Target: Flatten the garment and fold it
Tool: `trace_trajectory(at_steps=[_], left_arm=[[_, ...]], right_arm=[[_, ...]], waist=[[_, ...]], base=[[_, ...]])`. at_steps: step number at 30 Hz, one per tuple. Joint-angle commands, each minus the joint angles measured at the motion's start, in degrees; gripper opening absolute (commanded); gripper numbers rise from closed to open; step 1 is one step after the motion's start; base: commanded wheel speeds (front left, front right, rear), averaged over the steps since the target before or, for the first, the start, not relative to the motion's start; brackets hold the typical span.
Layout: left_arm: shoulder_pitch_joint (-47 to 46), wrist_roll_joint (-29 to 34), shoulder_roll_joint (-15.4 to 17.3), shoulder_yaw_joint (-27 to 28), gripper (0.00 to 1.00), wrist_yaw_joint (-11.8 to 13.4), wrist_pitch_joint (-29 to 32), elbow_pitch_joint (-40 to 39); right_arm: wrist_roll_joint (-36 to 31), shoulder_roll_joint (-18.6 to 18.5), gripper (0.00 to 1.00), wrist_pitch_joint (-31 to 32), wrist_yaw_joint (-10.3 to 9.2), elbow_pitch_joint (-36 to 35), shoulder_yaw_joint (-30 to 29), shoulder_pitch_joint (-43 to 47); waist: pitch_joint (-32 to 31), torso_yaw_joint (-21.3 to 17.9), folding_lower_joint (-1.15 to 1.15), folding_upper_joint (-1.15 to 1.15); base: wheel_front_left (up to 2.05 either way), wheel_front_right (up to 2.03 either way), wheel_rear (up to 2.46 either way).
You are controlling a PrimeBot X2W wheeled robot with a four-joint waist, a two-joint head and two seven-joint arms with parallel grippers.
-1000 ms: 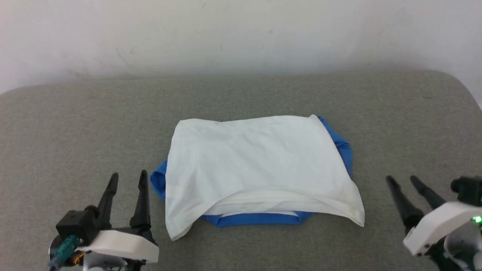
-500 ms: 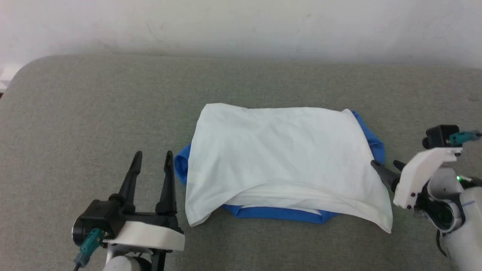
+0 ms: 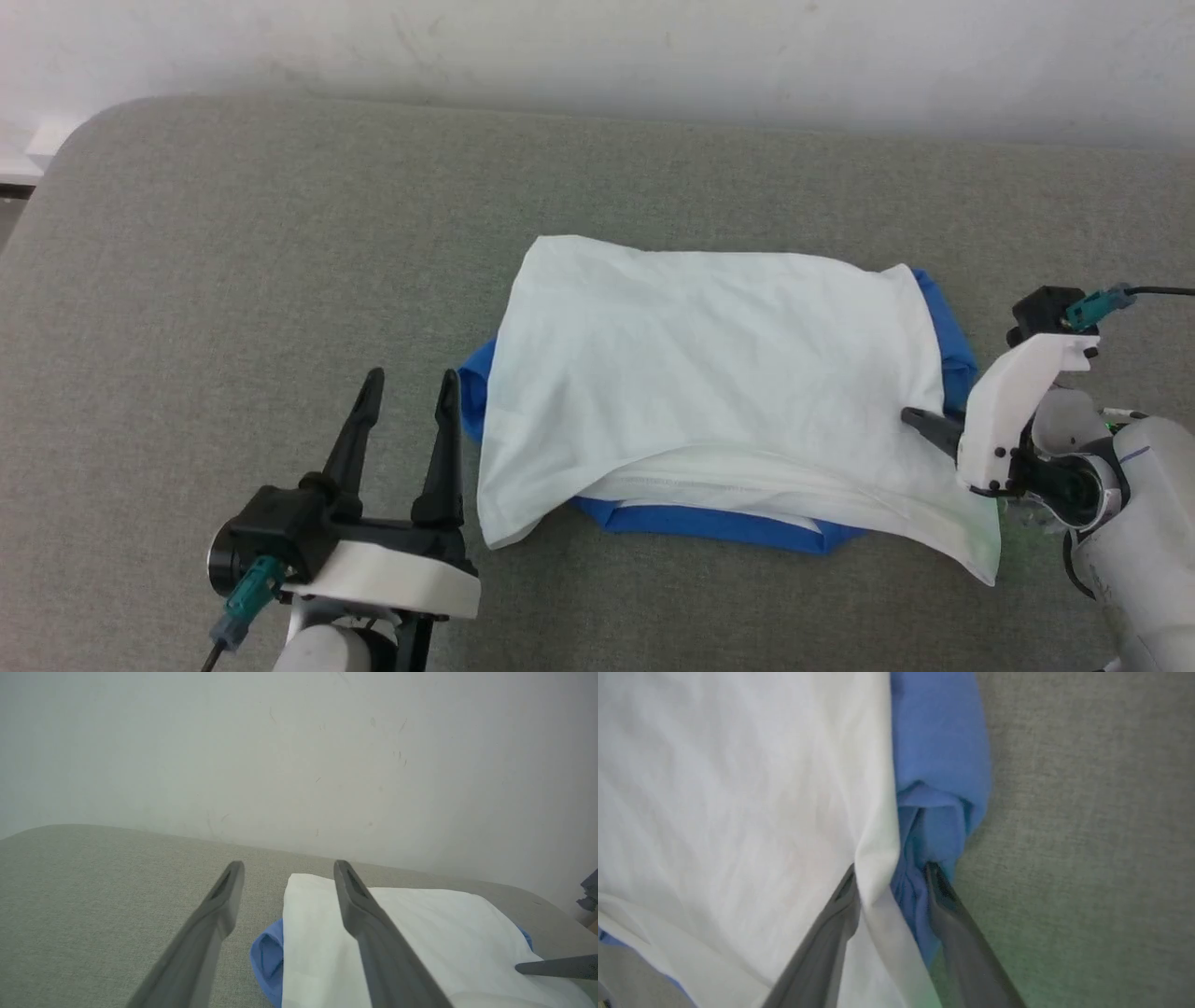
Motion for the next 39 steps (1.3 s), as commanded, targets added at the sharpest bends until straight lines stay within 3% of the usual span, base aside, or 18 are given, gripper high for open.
trace_trajectory(at_steps=[1,12,22,25,31,39], left_arm=[[-0.90,0.57,-0.42,0.49,1.00,-0.54,-0.28,0.28],[0.19,2.73,-1.32,2.43,1.00,-2.04,-0.28,1.01],[1.57,3.78,-1.78,3.47,1.00,-3.01,-0.28,1.34],[1.89,3.92,-1.91,3.67,1.00,-3.25,-0.28,1.58],[2.62,4.07,-2.18,3.59,1.00,-3.77,-0.28,2.30],[2.29,4.48,-2.23,3.03,1.00,-4.54,-0.28,2.65]], right_arm=[[0.84,1.92,0.00,1.27,0.03,1.90,2.49,2.81],[1.86,-3.79,0.00,-10.61,0.03,-4.93,5.82,2.93],[0.89,-12.68,0.00,-12.49,0.03,-6.02,2.73,6.54],[0.11,-13.83,0.00,-12.53,0.03,-7.01,1.73,6.83],[-0.67,-9.53,0.00,-9.97,0.03,-10.56,3.73,4.56],[0.81,4.84,0.00,-10.21,0.03,-8.90,6.87,-0.79]], waist=[[-0.19,-0.22,0.00,0.00],[-2.56,-1.78,0.00,0.00],[-4.53,-2.12,0.00,0.00],[-5.25,-2.13,0.00,0.00],[-6.79,-1.83,0.00,0.00],[-6.42,-0.74,0.00,0.00]], base=[[0.00,0.00,0.00],[0.00,0.00,0.00],[0.00,0.00,0.00],[0.00,0.00,0.00],[0.00,0.00,0.00],[0.00,0.00,0.00]])
